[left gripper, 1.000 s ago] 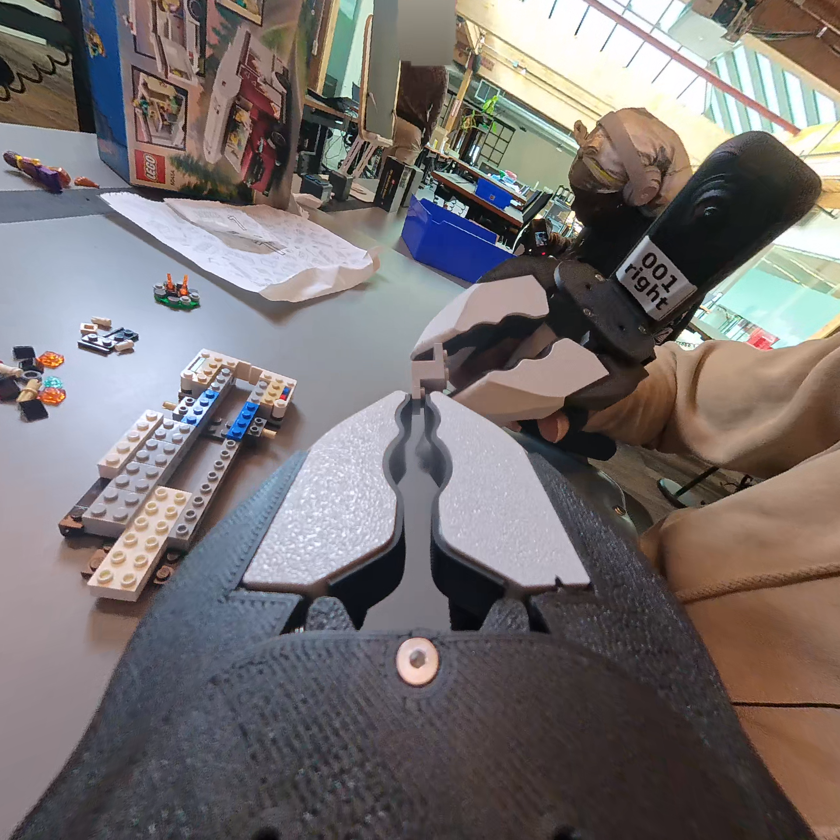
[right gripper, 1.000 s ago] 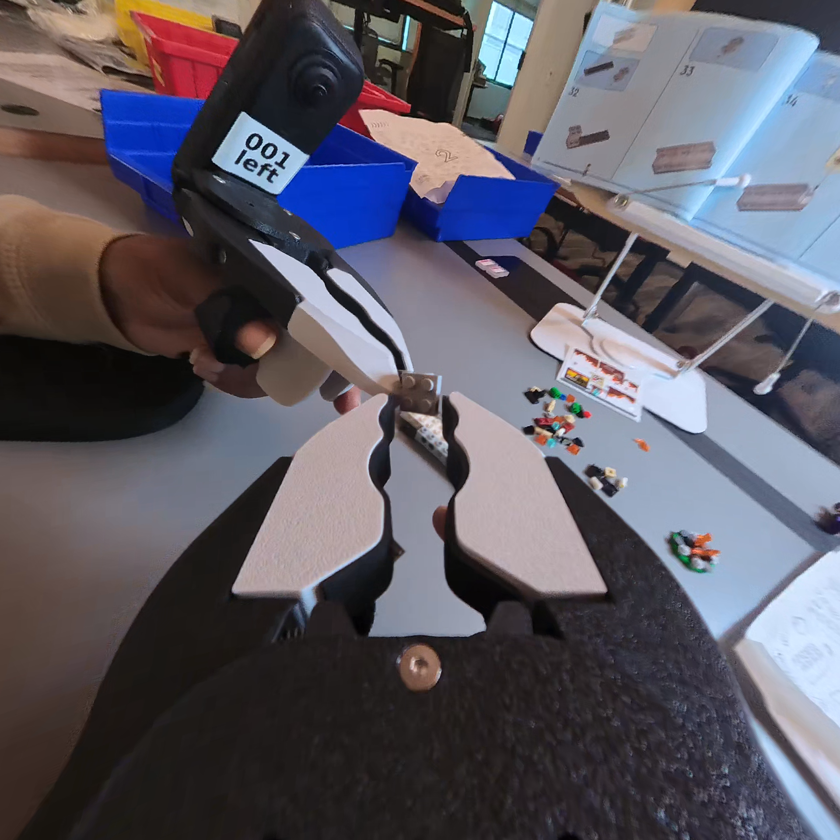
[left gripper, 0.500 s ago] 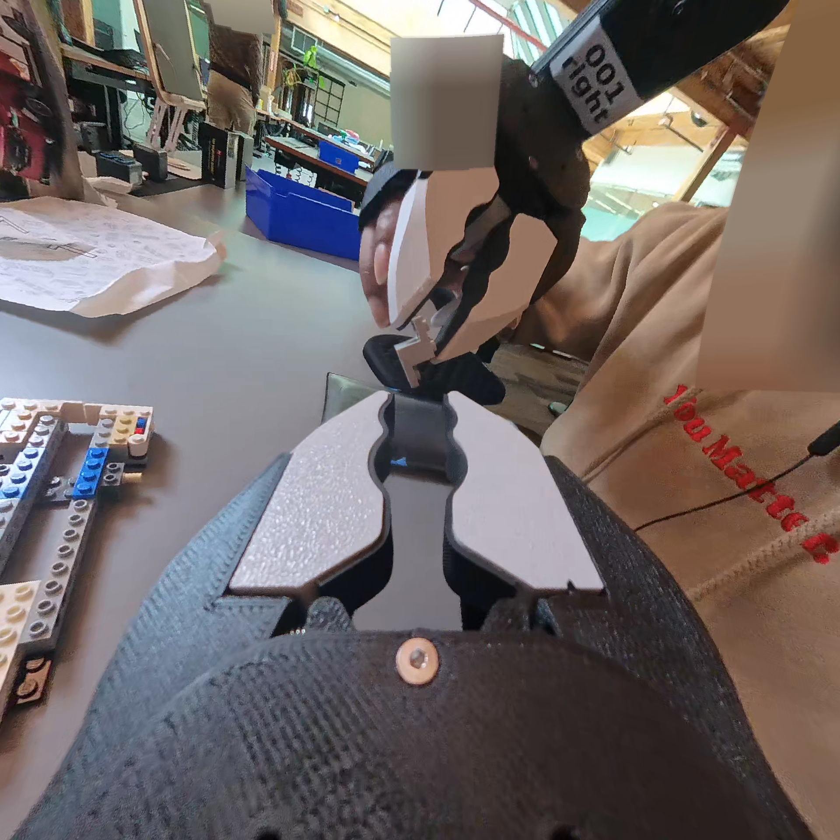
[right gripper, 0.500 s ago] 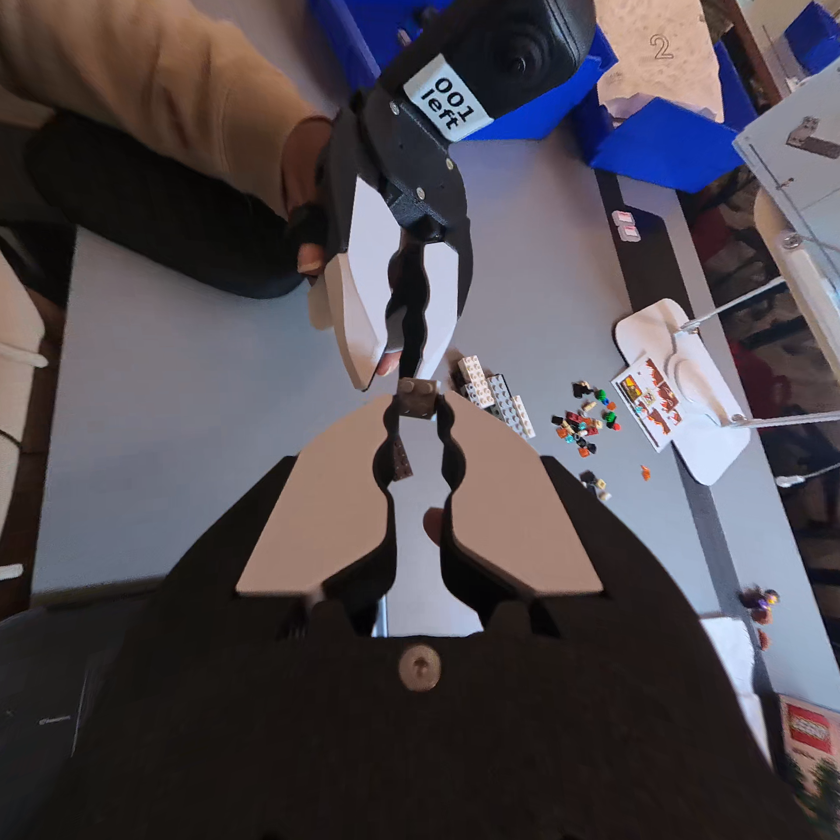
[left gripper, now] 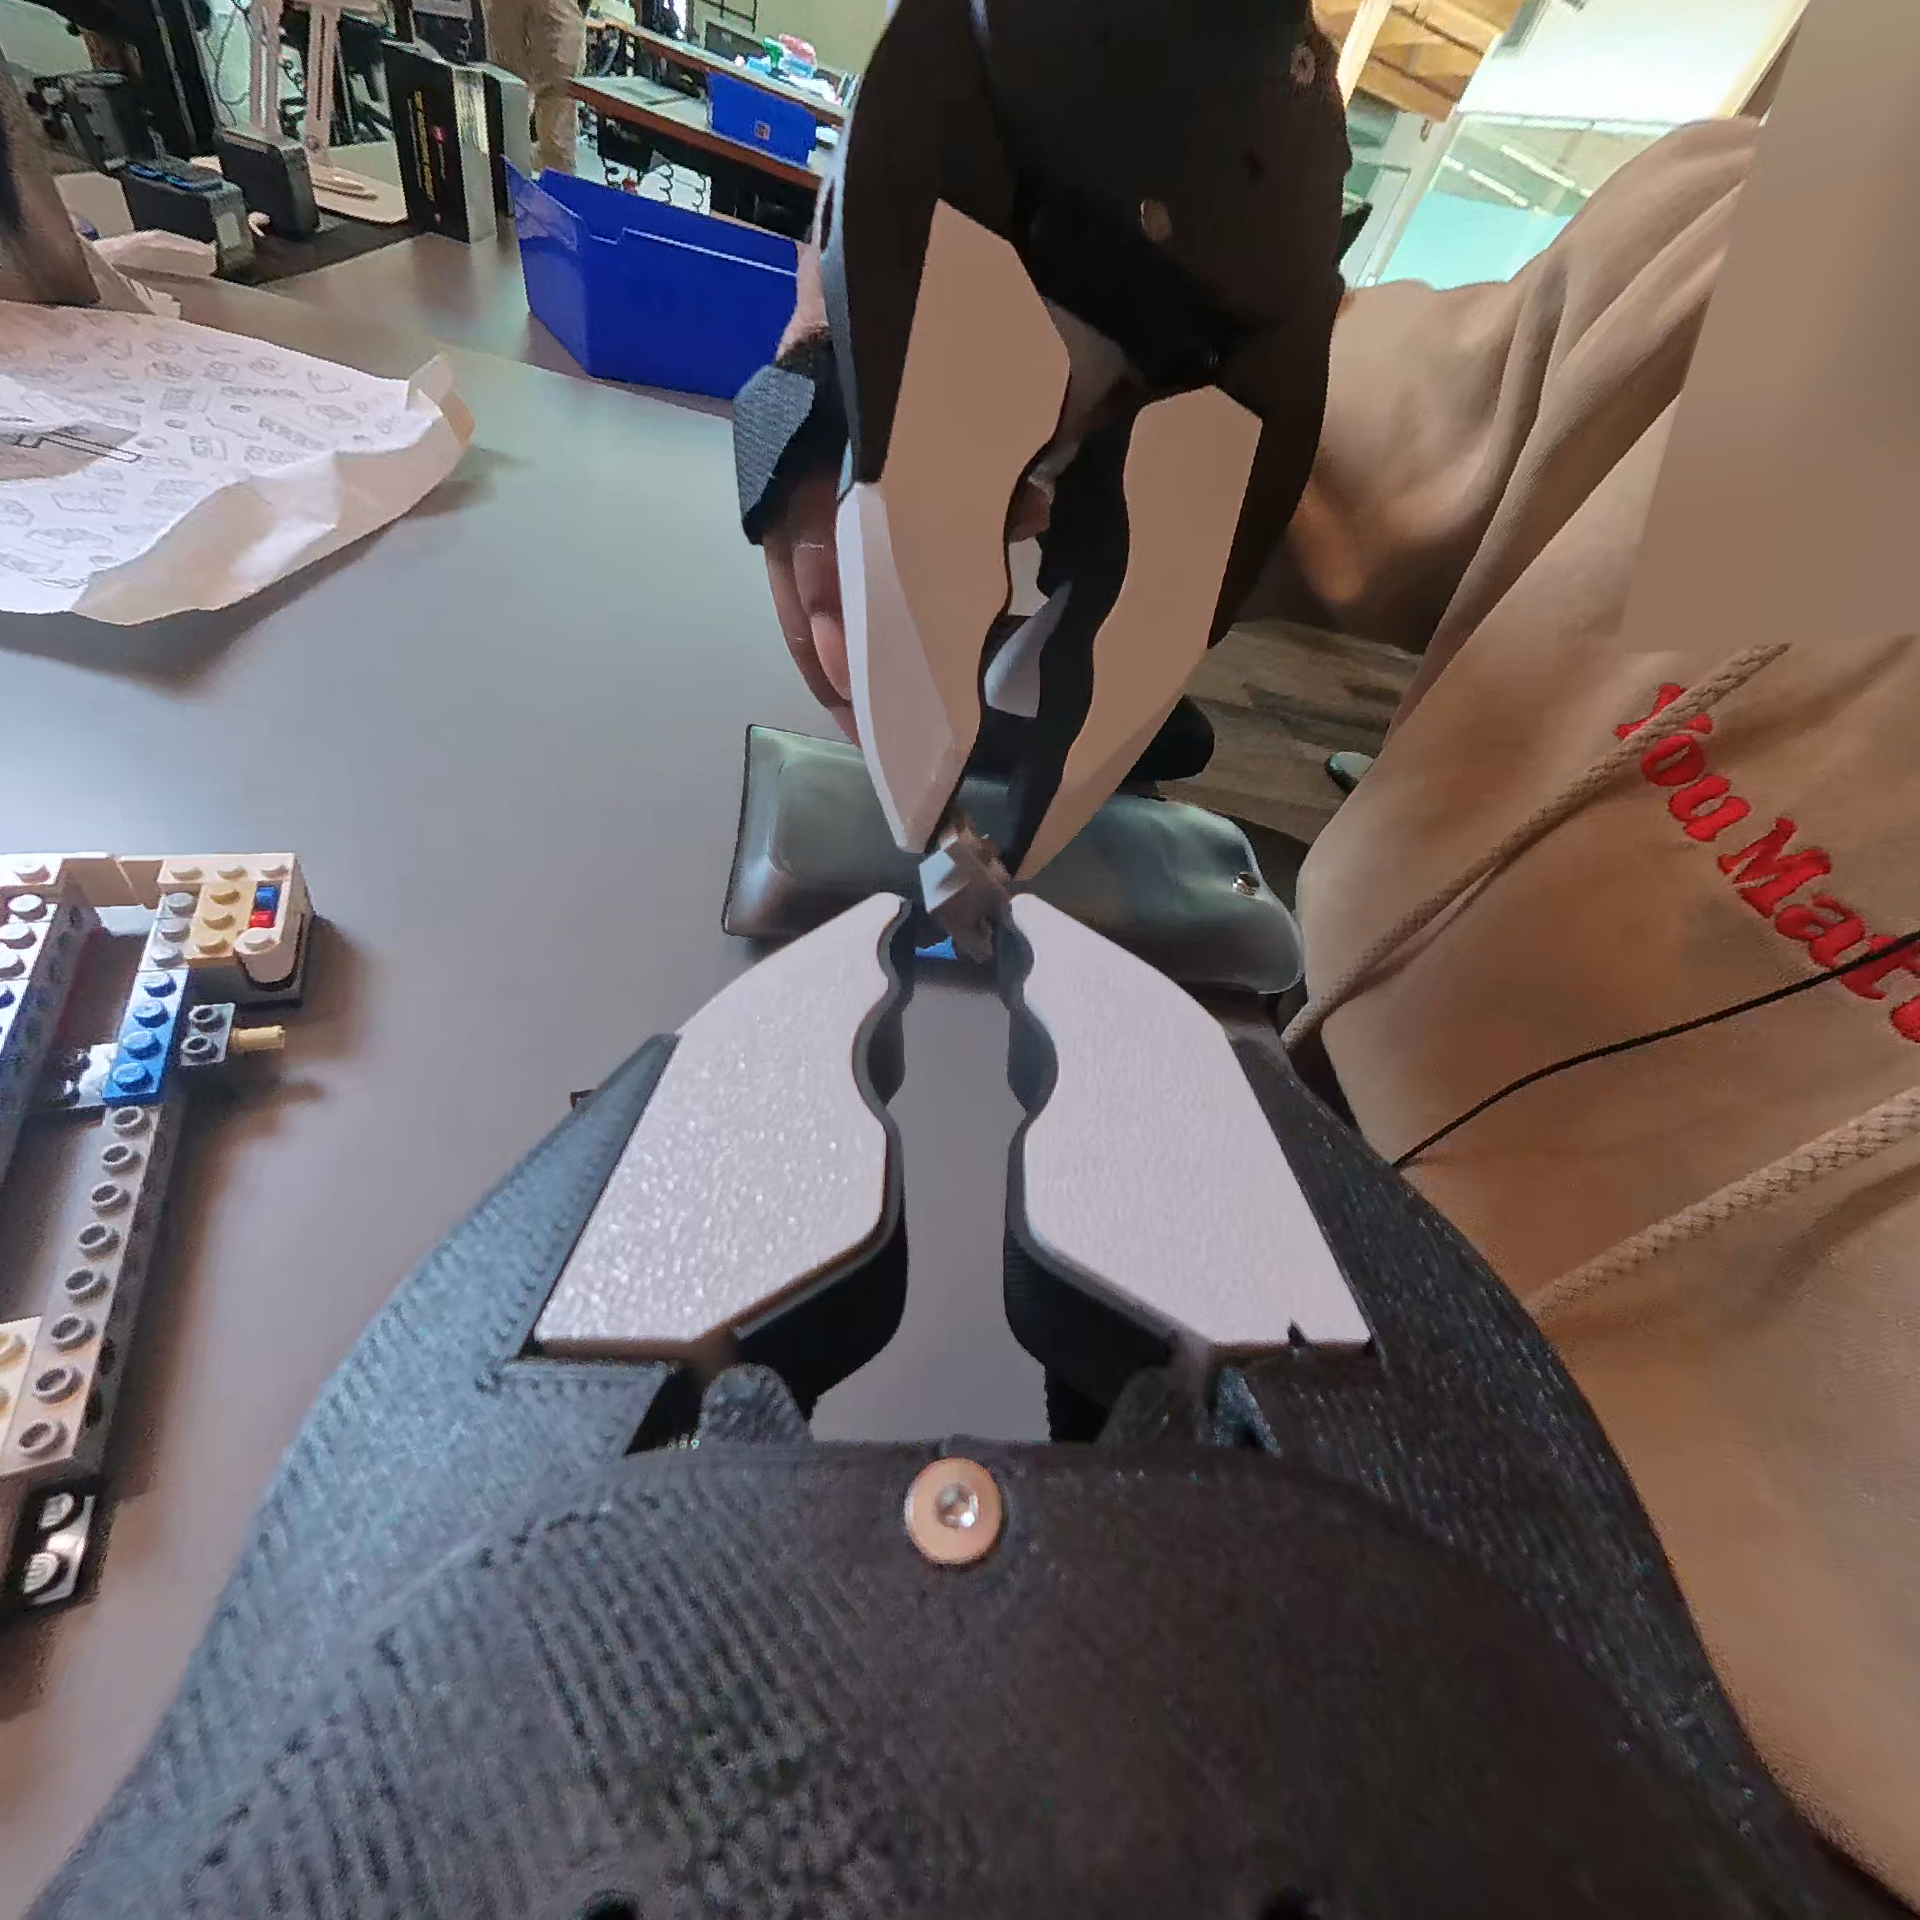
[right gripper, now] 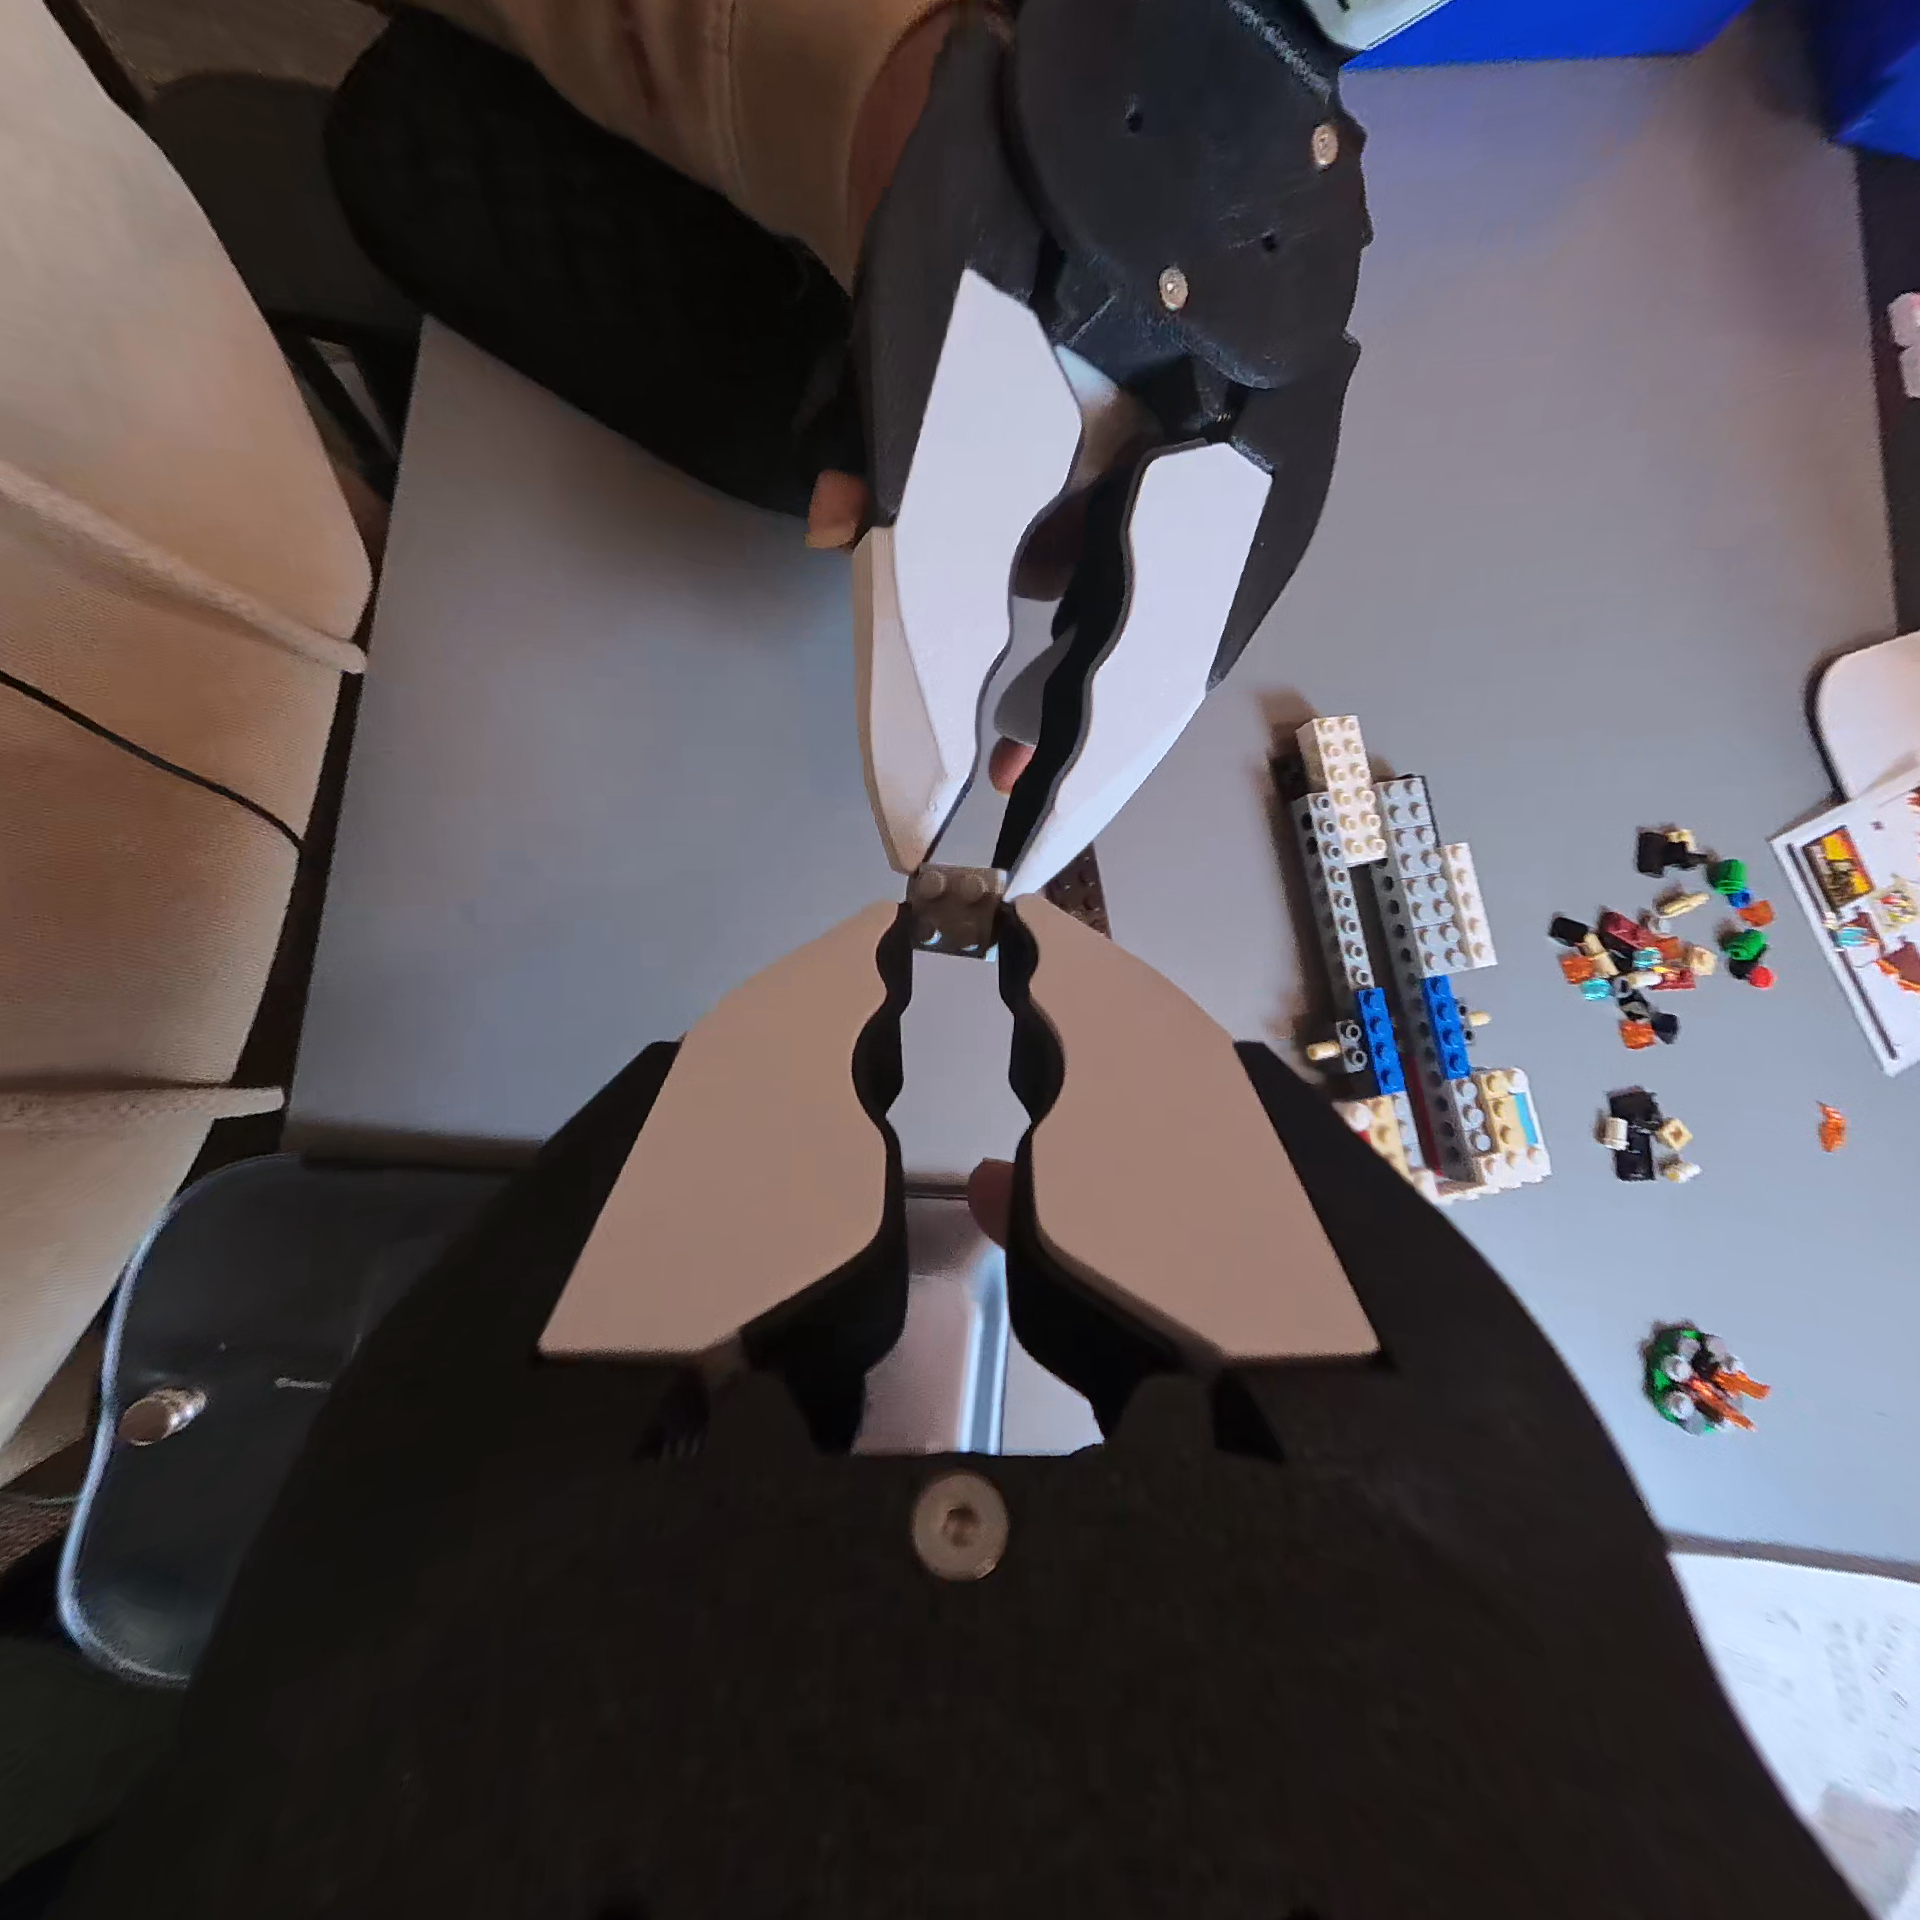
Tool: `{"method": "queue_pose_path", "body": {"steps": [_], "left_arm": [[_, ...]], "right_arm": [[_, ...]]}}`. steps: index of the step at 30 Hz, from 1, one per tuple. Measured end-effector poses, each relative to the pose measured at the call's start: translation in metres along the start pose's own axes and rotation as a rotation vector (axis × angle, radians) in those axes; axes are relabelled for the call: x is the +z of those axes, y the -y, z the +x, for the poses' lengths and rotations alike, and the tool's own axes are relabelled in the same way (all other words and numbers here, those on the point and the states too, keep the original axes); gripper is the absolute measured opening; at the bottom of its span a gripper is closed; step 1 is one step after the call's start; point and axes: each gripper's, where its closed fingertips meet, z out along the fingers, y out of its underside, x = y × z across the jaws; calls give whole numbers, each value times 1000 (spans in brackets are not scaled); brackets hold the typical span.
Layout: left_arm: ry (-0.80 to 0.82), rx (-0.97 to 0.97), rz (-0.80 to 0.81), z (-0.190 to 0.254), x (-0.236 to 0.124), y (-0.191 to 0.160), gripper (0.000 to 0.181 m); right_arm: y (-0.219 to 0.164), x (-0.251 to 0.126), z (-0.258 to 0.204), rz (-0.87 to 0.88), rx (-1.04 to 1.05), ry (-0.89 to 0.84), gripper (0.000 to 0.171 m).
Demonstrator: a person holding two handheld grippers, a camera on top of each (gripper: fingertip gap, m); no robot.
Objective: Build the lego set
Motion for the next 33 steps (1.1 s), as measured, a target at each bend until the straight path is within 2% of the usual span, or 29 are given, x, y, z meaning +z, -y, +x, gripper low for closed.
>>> {"method": "queue_pose_path", "body": {"steps": [1,10,14,20,26,28,33], "left_arm": [[13,15,-13,0,2,-2,16],[-6,49,-44,11,8,-5,12],[25,-44,31,0,1,6,6],[60,-95,71,-9,-5,11,6],[20,-223,94,-13,-8,10,5],[-8,-267,108,-14,-8,10,6],[-35,-272,76,-12,-5,4,7]], "right_arm": [[0,0,-1,2,10,12,15],[6,-4,-9,24,42,95,15],[11,-6,9,106,67,-32,21],[15,-5,21,212,60,-209,19],[17,-5,29,219,-150,-378,22],[18,-3,28,238,-184,-366,16],[16,1,25,292,-144,-213,16]]}}
